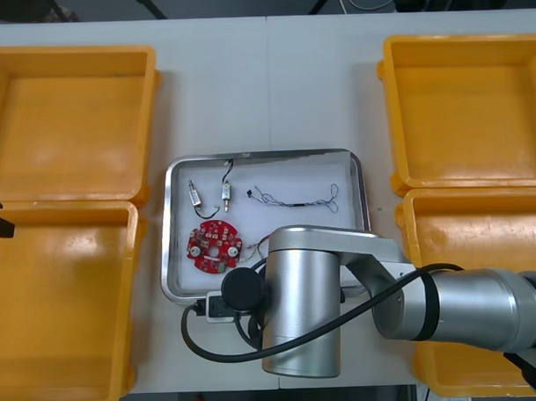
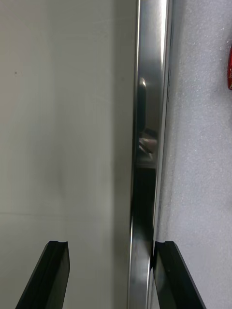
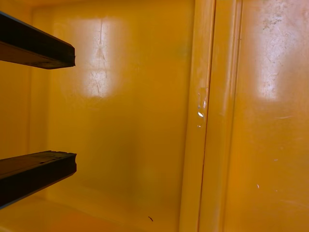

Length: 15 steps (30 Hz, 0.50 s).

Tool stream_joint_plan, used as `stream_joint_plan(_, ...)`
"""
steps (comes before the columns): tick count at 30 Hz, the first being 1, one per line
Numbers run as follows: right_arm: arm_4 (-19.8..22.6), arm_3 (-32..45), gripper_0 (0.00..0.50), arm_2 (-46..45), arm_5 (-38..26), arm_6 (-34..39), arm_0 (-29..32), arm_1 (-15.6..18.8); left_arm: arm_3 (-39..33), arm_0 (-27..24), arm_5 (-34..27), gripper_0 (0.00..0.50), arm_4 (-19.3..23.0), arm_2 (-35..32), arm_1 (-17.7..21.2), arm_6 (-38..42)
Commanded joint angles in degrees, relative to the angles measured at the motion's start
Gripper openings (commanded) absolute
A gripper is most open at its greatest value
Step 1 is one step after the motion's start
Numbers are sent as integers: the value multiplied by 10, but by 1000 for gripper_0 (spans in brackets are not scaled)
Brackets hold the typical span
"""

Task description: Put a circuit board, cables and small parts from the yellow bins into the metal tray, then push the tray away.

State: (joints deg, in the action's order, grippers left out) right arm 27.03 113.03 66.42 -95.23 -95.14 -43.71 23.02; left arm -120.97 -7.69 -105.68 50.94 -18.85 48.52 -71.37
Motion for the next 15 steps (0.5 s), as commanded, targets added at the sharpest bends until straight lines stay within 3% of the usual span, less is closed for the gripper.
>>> stream_joint_plan(1, -32, -10, 500, 10, 8, -10, 1, -32, -18, 11, 6, 500, 5, -17, 25, -46)
stream_joint_plan(7, -57, -30, 500, 26, 10, -9, 1, -40, -18, 11, 6, 500, 5, -17, 25, -46)
stream_joint_plan(15, -57, -33, 500, 29, 10, -11, 5, -40, -18, 11, 6, 500, 5, -17, 25, -46)
